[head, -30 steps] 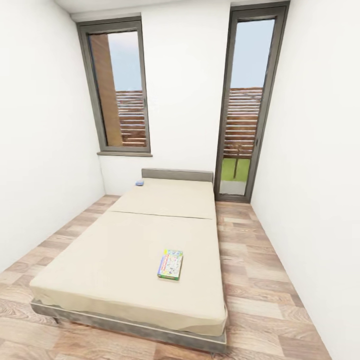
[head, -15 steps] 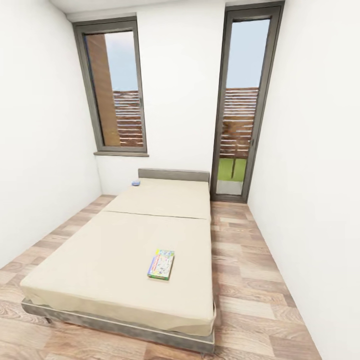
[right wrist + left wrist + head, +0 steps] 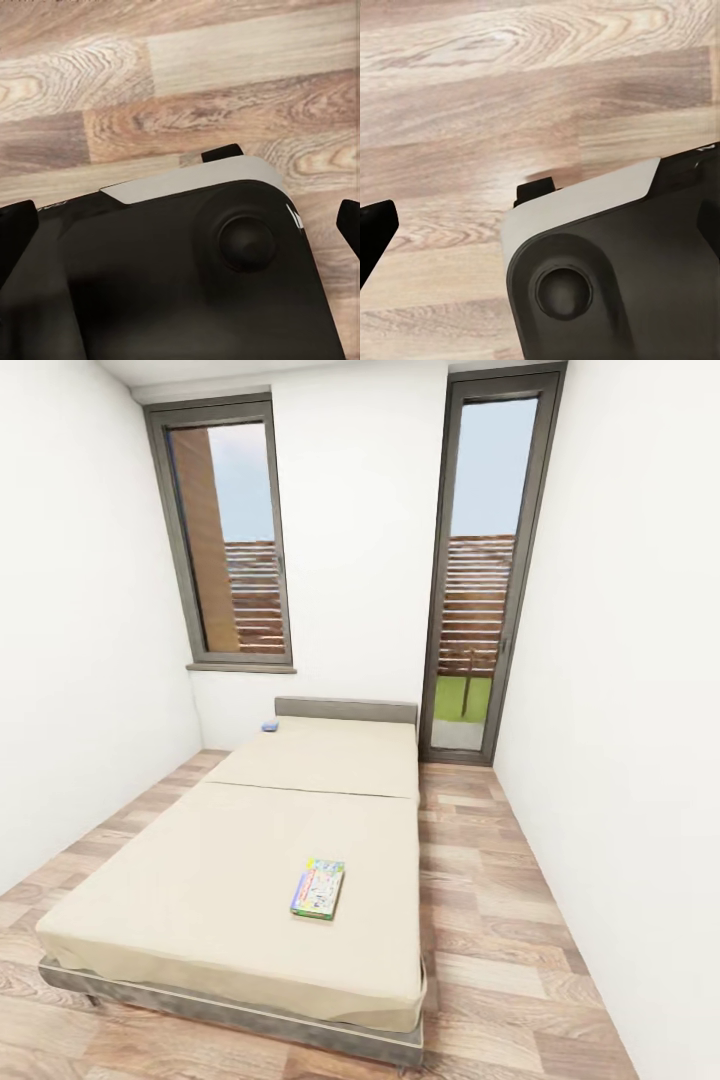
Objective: Put all the toys in the child's room - the three board games (two on the bed and one on the table), the two jigsaw puzzles on the table, and the tennis ball on the table - inside the toy box on the table in the child's room.
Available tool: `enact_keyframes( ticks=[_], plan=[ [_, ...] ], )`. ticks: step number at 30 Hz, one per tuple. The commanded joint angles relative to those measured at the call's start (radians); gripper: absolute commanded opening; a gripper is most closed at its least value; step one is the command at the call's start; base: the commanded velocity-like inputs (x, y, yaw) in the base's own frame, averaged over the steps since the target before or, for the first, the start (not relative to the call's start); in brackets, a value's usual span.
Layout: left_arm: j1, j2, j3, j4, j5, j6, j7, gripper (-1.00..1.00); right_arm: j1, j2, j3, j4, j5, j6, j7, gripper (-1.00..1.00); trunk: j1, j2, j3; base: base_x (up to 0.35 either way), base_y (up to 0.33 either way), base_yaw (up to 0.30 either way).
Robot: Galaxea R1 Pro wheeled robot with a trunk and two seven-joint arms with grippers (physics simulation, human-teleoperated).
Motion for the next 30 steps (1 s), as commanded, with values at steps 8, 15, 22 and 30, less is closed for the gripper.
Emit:
enact_keyframes(
  ticks=[8,15,22,30],
  plan=[
    [0.000,0.000,0.000,0.000,-0.010,-0.002,0.001,1.00,0.000,0.000,-0.008,-0.001,-0.003,0.003,0.001,1.00,0.000,0.000,-0.001,0.000,0.095,0.000],
    [0.000,0.002,-0.001,0.000,-0.010,-0.002,0.001,1.00,0.000,0.001,-0.009,-0.001,-0.004,0.007,0.001,1.00,0.000,0.000,-0.001,0.000,0.018,0.000],
    [0.000,0.002,-0.001,0.000,-0.010,-0.002,0.001,1.00,0.000,0.001,-0.009,-0.001,-0.004,0.007,0.001,1.00,0.000,0.000,-0.001,0.000,0.001,0.000],
    [0.000,0.004,0.005,0.000,-0.007,0.001,0.001,1.00,0.000,0.001,-0.009,-0.001,-0.004,0.007,0.001,1.00,0.000,0.000,-0.001,0.000,0.000,0.000]
  ],
)
